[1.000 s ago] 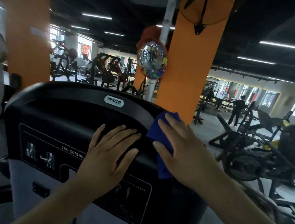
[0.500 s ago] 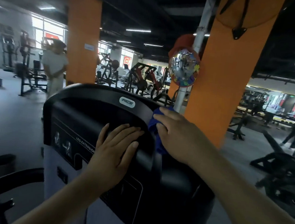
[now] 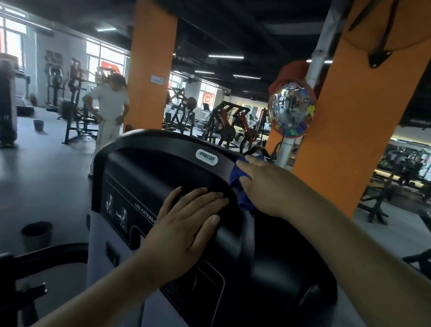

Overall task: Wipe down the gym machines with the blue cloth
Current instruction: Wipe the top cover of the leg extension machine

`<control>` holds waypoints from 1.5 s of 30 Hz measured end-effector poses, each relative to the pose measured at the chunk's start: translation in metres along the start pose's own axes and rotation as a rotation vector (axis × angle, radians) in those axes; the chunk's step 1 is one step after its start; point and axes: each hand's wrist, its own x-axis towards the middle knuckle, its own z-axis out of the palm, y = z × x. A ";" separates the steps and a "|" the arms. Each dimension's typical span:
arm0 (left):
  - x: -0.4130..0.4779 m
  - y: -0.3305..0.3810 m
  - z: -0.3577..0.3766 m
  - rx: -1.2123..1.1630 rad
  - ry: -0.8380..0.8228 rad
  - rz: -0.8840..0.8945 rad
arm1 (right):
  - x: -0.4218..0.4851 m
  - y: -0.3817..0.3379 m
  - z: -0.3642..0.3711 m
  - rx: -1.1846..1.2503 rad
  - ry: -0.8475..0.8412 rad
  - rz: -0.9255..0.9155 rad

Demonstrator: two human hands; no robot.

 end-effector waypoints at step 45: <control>-0.045 -0.341 -0.024 0.009 0.176 -0.258 | 0.333 -0.277 0.091 -0.143 0.000 -0.390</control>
